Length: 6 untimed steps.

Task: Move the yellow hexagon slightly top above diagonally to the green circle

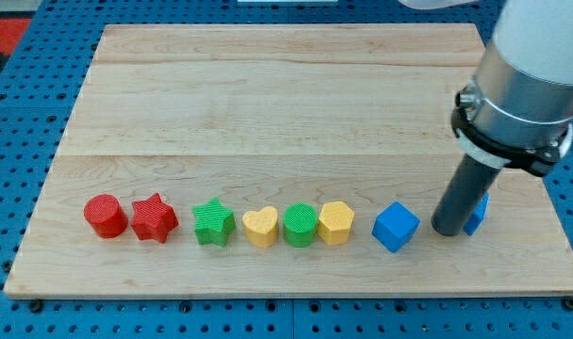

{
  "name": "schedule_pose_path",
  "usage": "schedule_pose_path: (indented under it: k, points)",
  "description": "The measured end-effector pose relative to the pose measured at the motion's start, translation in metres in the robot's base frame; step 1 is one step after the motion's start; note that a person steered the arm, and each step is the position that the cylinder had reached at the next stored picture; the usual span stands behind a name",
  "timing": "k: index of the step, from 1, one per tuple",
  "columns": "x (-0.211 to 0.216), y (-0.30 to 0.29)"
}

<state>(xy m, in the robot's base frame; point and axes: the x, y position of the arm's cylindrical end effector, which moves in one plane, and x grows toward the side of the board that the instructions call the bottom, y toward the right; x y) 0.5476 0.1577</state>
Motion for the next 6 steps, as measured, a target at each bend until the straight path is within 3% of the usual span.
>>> schedule_pose_path:
  k: [1, 2, 3, 4, 5, 6]
  points:
    - [-0.003, -0.021]
    - [0.054, -0.02]
    - [0.055, -0.083]
    - [-0.008, -0.098]
    - [-0.034, -0.079]
    - [-0.034, -0.084]
